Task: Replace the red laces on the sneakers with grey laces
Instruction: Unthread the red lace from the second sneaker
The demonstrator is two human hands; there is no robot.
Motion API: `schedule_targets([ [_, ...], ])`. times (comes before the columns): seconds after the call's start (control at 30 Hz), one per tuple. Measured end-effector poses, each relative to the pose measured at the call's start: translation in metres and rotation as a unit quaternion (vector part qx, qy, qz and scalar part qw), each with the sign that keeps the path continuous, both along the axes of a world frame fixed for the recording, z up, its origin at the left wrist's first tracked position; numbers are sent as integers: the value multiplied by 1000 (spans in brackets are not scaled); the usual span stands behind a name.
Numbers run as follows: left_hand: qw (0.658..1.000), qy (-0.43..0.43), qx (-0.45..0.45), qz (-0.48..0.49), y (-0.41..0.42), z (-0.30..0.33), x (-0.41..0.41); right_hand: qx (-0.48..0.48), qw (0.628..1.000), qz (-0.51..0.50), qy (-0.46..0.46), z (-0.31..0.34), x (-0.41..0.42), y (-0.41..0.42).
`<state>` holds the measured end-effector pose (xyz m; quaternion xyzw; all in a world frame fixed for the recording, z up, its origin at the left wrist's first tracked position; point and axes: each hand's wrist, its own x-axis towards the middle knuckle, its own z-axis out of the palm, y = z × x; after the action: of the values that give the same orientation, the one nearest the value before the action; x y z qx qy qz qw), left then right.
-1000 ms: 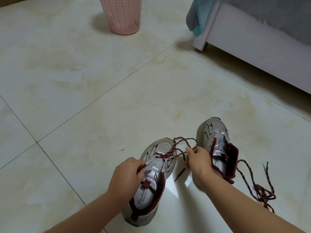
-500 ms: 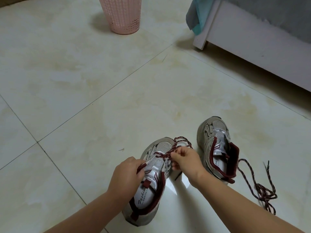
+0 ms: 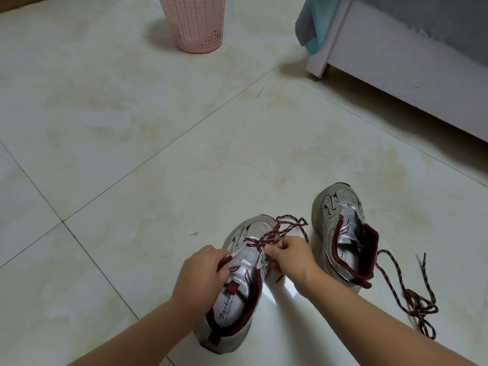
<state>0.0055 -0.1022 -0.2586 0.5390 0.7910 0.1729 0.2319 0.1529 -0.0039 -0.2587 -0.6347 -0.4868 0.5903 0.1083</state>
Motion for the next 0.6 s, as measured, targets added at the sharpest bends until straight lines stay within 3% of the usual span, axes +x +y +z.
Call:
schedule_targets([
  [0.23,1000,8,-1,-6,0,-1,0,110,983,-124,-83,1,7,19],
  [0.4,1000,6,0,0,1,-2,0,-21,997,-75,30,1,-1,2],
  [0.5,1000,7,0,-3,1,-1,0,-20,997,-66,30,1,-4,1],
  [0.6,1000,6,-2,-4,1,-1,0,13,988,-153,30,8,1,12],
])
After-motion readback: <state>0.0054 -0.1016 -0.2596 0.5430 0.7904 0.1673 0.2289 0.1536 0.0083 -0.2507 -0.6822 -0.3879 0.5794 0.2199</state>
